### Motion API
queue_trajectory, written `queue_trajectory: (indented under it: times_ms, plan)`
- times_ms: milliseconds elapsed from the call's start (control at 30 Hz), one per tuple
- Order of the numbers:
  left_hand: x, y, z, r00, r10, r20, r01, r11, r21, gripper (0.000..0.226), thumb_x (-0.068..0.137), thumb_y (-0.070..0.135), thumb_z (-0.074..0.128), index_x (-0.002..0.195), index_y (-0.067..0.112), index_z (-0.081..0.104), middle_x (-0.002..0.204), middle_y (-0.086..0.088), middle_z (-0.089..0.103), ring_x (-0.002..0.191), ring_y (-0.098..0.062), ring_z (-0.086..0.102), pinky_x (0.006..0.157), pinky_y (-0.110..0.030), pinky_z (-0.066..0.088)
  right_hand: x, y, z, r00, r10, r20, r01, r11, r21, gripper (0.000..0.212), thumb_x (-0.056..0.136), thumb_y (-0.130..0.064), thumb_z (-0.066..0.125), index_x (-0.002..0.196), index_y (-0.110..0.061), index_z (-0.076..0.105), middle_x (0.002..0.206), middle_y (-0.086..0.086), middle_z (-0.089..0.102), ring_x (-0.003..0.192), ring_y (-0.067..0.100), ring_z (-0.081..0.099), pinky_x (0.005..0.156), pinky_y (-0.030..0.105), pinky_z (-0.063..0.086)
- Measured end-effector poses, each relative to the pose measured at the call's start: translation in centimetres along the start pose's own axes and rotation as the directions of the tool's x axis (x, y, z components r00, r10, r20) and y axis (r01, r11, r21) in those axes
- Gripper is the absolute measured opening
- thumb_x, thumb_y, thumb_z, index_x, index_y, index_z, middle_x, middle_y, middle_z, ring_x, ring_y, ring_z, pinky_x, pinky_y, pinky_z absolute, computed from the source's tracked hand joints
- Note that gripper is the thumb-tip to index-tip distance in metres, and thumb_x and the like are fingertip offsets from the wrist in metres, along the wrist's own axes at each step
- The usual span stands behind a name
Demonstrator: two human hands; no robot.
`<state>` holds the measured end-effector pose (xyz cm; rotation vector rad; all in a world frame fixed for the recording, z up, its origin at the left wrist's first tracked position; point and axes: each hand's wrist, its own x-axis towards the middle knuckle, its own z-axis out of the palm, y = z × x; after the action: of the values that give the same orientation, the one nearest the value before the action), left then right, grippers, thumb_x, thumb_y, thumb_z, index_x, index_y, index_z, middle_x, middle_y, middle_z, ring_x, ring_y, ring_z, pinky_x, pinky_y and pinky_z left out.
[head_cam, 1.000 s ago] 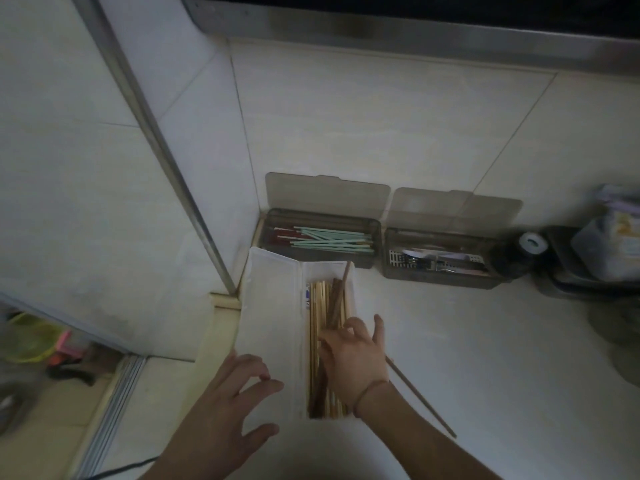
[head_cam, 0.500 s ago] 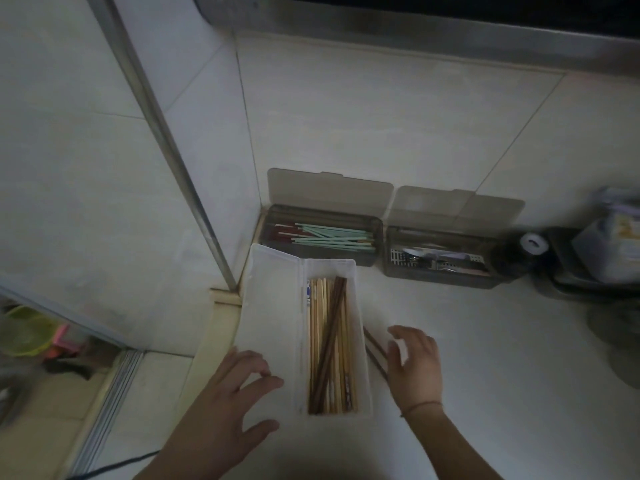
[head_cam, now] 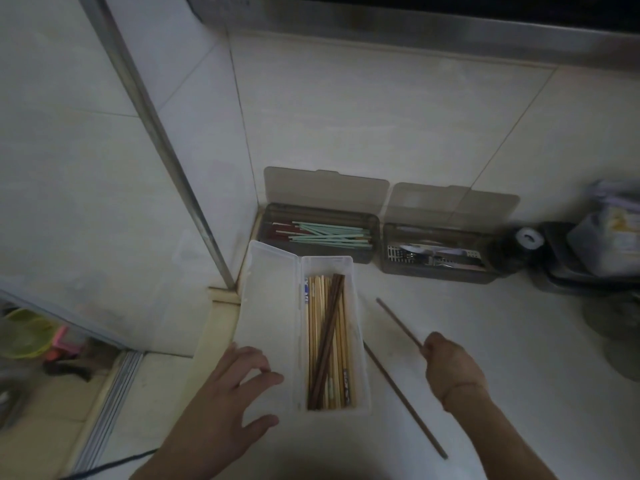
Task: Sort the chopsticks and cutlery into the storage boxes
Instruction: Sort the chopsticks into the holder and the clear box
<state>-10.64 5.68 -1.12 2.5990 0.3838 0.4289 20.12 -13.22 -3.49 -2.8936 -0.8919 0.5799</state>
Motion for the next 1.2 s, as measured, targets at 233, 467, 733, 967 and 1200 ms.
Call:
queue_trajectory:
  times_ms: [233, 467, 733, 967, 1200]
  plan:
    - [0.1, 0.3, -0.1, 1.000, -0.001, 0.010, 0.000, 0.999, 0.040, 0.043, 0.073, 0.050, 0.067, 0.108, 0.025, 0.066, 0.109, 0.008, 0.053, 0.113, -0.012, 0.050, 0.112, -0.037, 0.026, -2.0, -6.2, -6.6, 0.976, -0.086, -0.199, 0.200, 0.713, 0.672, 0.032, 0.096, -0.008, 0.048, 0.107, -0.038, 0.051, 0.084, -0.001, 0.059, 0.064, 0.015, 0.061, 0.049, 0.017, 0.047]
    - [0.2, 0.7, -0.5, 1.000, -0.010, 0.022, 0.008, 0.998, 0.068, 0.050, 0.063, 0.041, 0.086, 0.106, 0.024, 0.068, 0.106, 0.006, 0.055, 0.111, -0.010, 0.048, 0.113, -0.036, 0.023, -2.0, -13.1, -2.1, 0.873, -0.421, -0.247, 0.486, 0.794, 0.364, 0.027, 0.093, -0.022, 0.056, 0.118, -0.031, 0.061, 0.100, -0.010, 0.065, 0.094, 0.011, 0.058, 0.092, 0.030, 0.046]
    - [0.2, 0.7, -0.4, 1.000, -0.010, 0.018, 0.009, 0.998, 0.062, 0.051, 0.062, 0.040, 0.084, 0.107, 0.026, 0.065, 0.107, 0.007, 0.052, 0.109, -0.011, 0.050, 0.111, -0.040, 0.025, -0.7, -13.8, 2.7, 0.860, -0.507, 0.055, 0.494, 0.803, -0.333, 0.047, 0.091, -0.051, 0.039, 0.131, -0.026, 0.045, 0.119, 0.000, 0.055, 0.125, 0.029, 0.038, 0.096, 0.070, -0.024]
    - [0.0, 0.6, -0.3, 1.000, -0.016, 0.015, 0.016, 0.999, 0.043, 0.048, 0.066, 0.043, 0.081, 0.108, 0.026, 0.065, 0.107, 0.006, 0.053, 0.110, -0.011, 0.050, 0.113, -0.038, 0.025, -1.6, -10.5, 3.6, 0.729, -0.613, -0.305, 0.654, 0.755, 0.045, 0.027, 0.091, -0.036, 0.047, 0.108, -0.025, 0.065, 0.114, -0.006, 0.058, 0.120, 0.020, 0.046, 0.115, 0.050, 0.022]
    - [-0.1, 0.4, 0.0, 1.000, -0.003, 0.000, 0.003, 1.000, 0.008, 0.049, 0.067, 0.037, 0.083, 0.109, 0.025, 0.063, 0.108, 0.007, 0.052, 0.109, -0.012, 0.051, 0.112, -0.042, 0.027, -1.3, -3.3, 5.0, 0.931, -0.122, -0.344, 0.229, 0.928, 0.292, 0.018, 0.092, -0.019, 0.058, 0.108, -0.020, 0.066, 0.114, 0.000, 0.060, 0.111, 0.023, 0.050, 0.095, 0.035, 0.042]
